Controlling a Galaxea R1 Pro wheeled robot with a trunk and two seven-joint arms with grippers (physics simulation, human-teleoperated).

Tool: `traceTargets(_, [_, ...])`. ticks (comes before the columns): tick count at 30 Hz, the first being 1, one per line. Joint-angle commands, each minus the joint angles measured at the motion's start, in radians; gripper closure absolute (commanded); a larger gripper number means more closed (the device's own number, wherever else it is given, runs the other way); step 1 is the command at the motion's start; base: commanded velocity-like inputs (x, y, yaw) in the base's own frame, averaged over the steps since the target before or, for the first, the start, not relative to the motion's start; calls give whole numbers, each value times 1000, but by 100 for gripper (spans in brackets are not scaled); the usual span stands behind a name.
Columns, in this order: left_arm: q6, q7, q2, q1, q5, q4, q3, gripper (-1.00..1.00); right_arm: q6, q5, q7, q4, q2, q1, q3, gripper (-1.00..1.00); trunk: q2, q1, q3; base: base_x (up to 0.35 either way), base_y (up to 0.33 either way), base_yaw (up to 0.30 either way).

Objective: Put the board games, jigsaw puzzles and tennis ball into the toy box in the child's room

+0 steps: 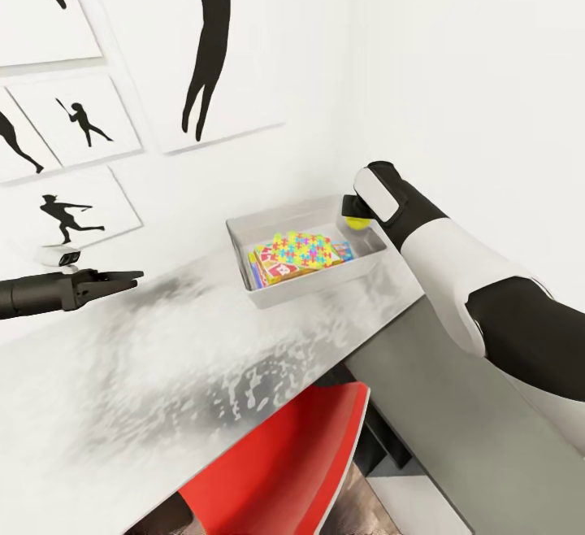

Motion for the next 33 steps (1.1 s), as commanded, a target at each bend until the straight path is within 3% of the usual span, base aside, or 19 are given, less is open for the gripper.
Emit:
traceTargets(1, [10,-4,0,-1,-1,0,0,-100,1,-11,-8,-1,-1,-2,6,100,-2,1,-3,0,0,0])
traceTargets(16, [12,-4,2,-1,2,0,9,-100,-31,-9,-6,-1,11,-2,9,100,-2,1,-7,0,0,0])
traceTargets(33, [13,-4,2,-1,4,0,20,-100,-57,-10,-6,10,-3,0,12,100,-2,1,-7,0,0,0])
